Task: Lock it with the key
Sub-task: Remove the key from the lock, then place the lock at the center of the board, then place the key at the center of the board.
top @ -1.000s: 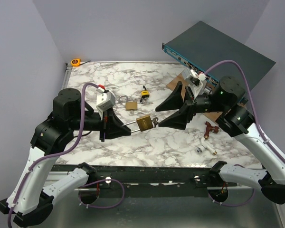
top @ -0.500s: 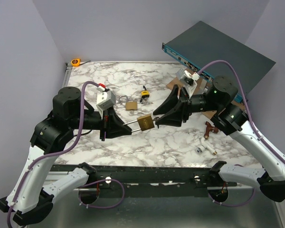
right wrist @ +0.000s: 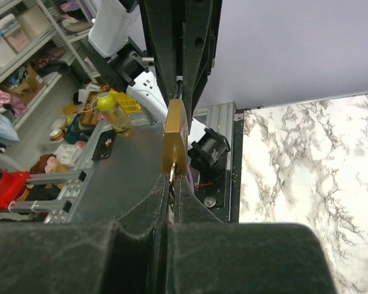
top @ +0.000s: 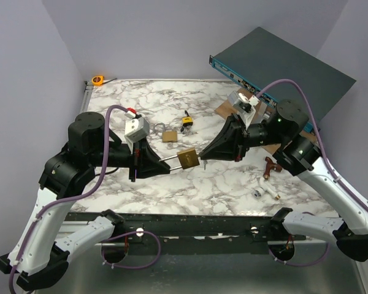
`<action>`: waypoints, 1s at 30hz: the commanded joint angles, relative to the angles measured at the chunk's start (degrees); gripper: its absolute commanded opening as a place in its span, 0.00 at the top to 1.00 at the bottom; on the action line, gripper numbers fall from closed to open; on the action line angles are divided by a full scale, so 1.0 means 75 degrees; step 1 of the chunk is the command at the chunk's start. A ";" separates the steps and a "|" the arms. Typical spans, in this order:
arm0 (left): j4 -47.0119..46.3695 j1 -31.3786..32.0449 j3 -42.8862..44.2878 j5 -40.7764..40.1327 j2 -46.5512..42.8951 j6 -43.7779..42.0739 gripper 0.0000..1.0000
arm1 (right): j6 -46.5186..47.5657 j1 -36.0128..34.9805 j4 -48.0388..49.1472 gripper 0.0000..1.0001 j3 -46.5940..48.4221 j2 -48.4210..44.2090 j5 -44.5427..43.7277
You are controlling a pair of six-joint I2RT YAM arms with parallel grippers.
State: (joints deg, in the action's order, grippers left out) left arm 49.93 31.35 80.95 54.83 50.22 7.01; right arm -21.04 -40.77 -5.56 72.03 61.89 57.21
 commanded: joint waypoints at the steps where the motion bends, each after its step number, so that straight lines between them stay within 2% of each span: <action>1: -0.0433 0.0062 0.0216 0.0188 -0.0152 -0.0051 1.00 | 0.0139 0.0026 0.0019 0.99 -0.0134 -0.0272 -0.0252; 10: -0.0433 0.0043 -0.0050 0.0053 -0.0502 -0.0231 1.00 | 0.0507 0.0023 -0.0812 0.99 -0.0027 -0.0872 -0.0788; 19: -0.0388 0.0050 -0.0176 -0.0031 -0.0635 -0.0348 1.00 | 0.1085 0.0032 -0.1993 0.99 0.0334 -0.1220 -0.1938; 21: -0.0354 0.0047 -0.0208 -0.0436 -0.0635 -0.0356 1.00 | 0.1294 0.0025 -0.2443 0.99 0.0489 -0.1244 -0.2605; 25: -0.0412 -0.0021 -0.0264 -0.2873 -0.0431 0.0141 1.00 | 0.1320 0.0023 -0.2938 0.99 0.0523 -0.1194 -0.5002; 30: -0.1270 -0.0114 -0.0691 -0.3606 0.0136 0.1405 1.00 | 0.0667 0.0023 -0.3047 0.99 0.0046 -0.0675 -0.6856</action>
State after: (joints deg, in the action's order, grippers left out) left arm 49.04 31.07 78.78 37.95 47.92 8.78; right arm -13.04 -40.77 -24.67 74.83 53.93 22.72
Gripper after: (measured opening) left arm 0.055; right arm 0.010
